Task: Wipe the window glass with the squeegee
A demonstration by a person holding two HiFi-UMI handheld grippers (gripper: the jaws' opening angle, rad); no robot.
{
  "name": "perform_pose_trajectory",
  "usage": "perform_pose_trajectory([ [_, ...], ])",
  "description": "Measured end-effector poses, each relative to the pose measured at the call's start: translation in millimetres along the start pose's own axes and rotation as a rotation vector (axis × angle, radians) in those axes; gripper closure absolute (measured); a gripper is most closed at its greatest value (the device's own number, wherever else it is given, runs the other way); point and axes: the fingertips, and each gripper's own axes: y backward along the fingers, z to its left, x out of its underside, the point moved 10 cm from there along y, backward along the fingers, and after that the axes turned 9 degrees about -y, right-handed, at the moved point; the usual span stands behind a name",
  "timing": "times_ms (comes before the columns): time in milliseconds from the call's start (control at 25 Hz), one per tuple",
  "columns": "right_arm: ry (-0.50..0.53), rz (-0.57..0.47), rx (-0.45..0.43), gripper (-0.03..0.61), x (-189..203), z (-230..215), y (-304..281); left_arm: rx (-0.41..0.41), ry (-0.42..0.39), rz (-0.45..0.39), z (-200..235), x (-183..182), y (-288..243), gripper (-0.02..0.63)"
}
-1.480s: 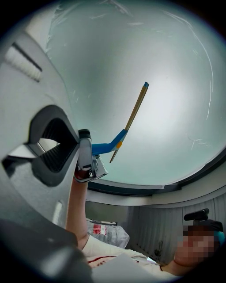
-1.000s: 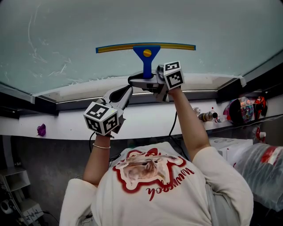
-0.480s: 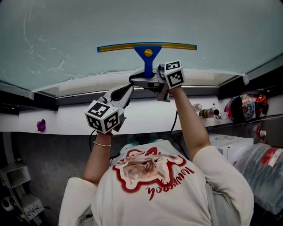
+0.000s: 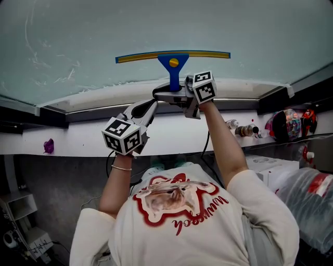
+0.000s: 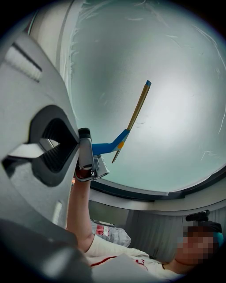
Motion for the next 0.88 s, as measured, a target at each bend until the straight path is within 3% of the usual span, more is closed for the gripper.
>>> perform_pose_trajectory([
  [880, -0.107, -0.018, -0.010, 0.522, 41.1, -32.7, 1.7, 0.015, 0.031, 0.125, 4.4, 35.3, -9.5, 0.607],
])
